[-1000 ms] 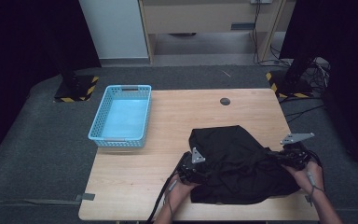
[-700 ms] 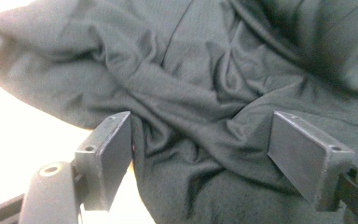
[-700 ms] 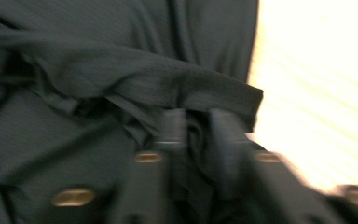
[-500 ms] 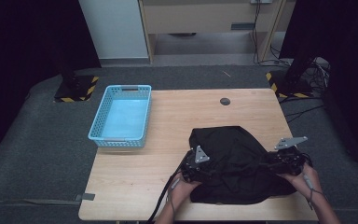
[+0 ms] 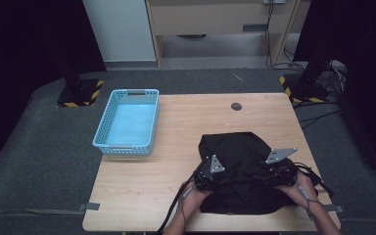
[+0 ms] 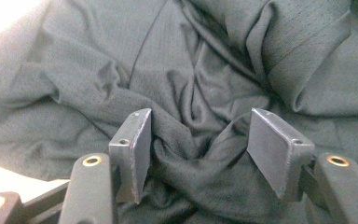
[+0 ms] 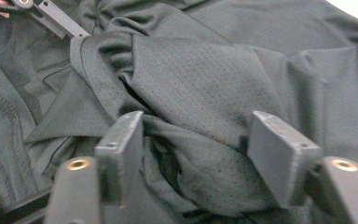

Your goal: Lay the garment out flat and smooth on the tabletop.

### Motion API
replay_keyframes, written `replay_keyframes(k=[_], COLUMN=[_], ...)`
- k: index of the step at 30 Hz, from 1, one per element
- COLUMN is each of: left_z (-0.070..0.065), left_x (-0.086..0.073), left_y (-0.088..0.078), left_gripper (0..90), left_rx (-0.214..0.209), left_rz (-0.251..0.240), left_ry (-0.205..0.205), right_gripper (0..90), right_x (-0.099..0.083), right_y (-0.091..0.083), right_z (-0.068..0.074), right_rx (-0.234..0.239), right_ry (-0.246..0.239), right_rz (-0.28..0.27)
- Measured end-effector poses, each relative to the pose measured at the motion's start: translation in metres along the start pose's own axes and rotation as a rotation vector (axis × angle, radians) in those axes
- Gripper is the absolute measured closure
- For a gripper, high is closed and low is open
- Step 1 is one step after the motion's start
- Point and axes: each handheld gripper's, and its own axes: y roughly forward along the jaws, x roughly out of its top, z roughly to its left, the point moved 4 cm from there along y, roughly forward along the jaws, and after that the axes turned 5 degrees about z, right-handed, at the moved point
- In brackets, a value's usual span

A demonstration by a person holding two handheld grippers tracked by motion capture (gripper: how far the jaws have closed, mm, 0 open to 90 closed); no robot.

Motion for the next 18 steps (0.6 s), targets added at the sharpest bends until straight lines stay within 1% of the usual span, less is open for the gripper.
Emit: replay_keyframes(k=[1,3,5,7,9,13,14,15,16,18], left_z=[0.0,0.002,0.005,0.007,0.009,0.011,0.011,0.012,0.013,0.014], left_x=[0.0,-0.002,-0.005,-0.007,-0.01,-0.014,-0.016,-0.016,-0.017,-0.019], left_y=[0.0,-0.001,-0.002,-0.004,-0.006,-0.01,-0.011,-0.011,-0.012,-0.012], left_gripper=[40.5,40.8,42.0,42.5,43.0,43.0,43.0,43.0,43.0,42.9], left_rx=[-0.002,-0.007,-0.018,-0.021,-0.011,-0.009,-0.01,-0.014,-0.019,-0.022], left_rz=[-0.001,0.003,0.003,0.003,0.012,0.016,0.02,0.018,0.021,0.015], left_ry=[-0.011,-0.025,-0.038,-0.049,-0.036,-0.041,-0.038,-0.046,-0.049,-0.058], right_gripper=[44.0,57.6,72.2,80.0,83.2,84.0,84.1,84.2,84.2,84.3], right_x=[0.0,0.0,0.0,0.001,0.001,0.002,0.001,0.0,0.0,-0.002], right_y=[0.002,0.004,0.003,0.0,-0.003,-0.011,-0.014,-0.019,-0.019,-0.026], right_z=[0.0,-0.001,-0.002,-0.004,-0.005,-0.01,-0.011,-0.014,-0.014,-0.018], right_rx=[0.003,-0.017,-0.028,-0.017,-0.001,0.006,0.001,-0.014,-0.014,-0.04], right_ry=[0.006,0.006,0.019,0.043,0.065,0.103,0.112,0.12,0.12,0.123], right_rz=[0.001,0.008,0.011,0.013,0.005,-0.012,-0.013,-0.015,-0.015,-0.009])
